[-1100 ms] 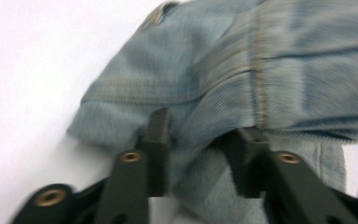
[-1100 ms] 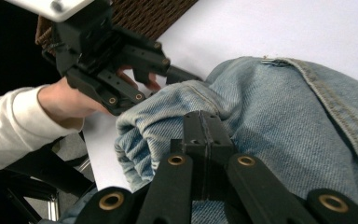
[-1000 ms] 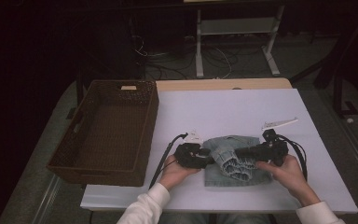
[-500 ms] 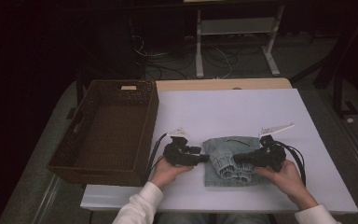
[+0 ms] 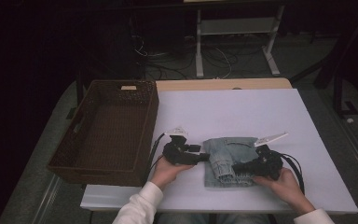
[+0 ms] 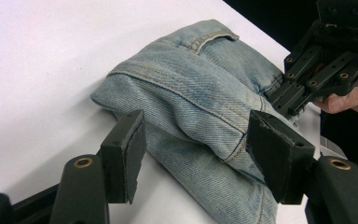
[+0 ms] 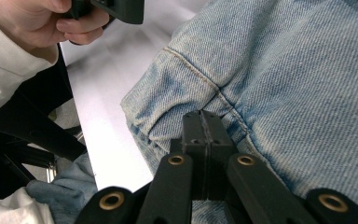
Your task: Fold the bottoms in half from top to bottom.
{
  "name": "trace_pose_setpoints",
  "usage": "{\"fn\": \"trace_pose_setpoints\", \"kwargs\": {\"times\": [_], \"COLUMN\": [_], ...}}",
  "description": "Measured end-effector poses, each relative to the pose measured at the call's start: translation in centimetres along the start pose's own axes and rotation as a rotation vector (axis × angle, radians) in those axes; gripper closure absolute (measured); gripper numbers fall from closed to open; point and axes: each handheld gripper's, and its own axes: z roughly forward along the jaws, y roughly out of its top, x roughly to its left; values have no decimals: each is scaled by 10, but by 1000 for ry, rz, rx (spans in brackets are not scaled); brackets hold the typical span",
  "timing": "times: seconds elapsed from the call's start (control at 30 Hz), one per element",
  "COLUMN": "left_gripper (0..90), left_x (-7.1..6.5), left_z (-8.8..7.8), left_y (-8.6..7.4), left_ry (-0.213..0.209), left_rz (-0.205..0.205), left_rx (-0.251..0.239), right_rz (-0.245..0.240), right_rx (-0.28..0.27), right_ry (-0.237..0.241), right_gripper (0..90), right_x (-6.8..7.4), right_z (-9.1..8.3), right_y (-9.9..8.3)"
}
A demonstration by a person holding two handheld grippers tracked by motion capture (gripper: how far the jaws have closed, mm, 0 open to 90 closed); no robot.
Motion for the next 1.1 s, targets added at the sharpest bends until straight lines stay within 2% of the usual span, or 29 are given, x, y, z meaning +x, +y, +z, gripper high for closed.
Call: {"fn": "trace_pose_setpoints", "kwargs": {"times": [0.13, 0.3, 0.4, 0.5, 0.67, 0.9, 1.0, 1.1], "left_gripper": [353, 345, 330, 291, 242, 145, 73, 6], "left_x": [1, -1, -4, -7, -14, -20, -22, -23], "left_z": [4, 5, 5, 6, 7, 7, 9, 12], "left_y": [0, 3, 5, 8, 14, 22, 27, 32], "left_ry": [-4, -13, -28, -32, -48, -53, -54, -48], "left_rz": [-18, -2, 1, 10, 29, 46, 57, 76], "left_rx": [0, -1, -7, -10, -16, -27, 2, 43], "right_rz": [-10, -73, -83, -127, -145, -84, -59, -2], "right_rx": [-10, -27, -58, -87, -144, -215, -224, -239], "right_ry": [1, 19, 29, 5, -37, -106, -130, -181], "right_gripper": [886, 771, 720, 658, 551, 369, 264, 162], "right_x": [1, 9, 14, 20, 25, 16, 11, 7], "right_z": [-2, -11, -19, -31, -49, -73, -81, -86], "right_y": [1, 6, 10, 15, 16, 8, 4, 0]}}
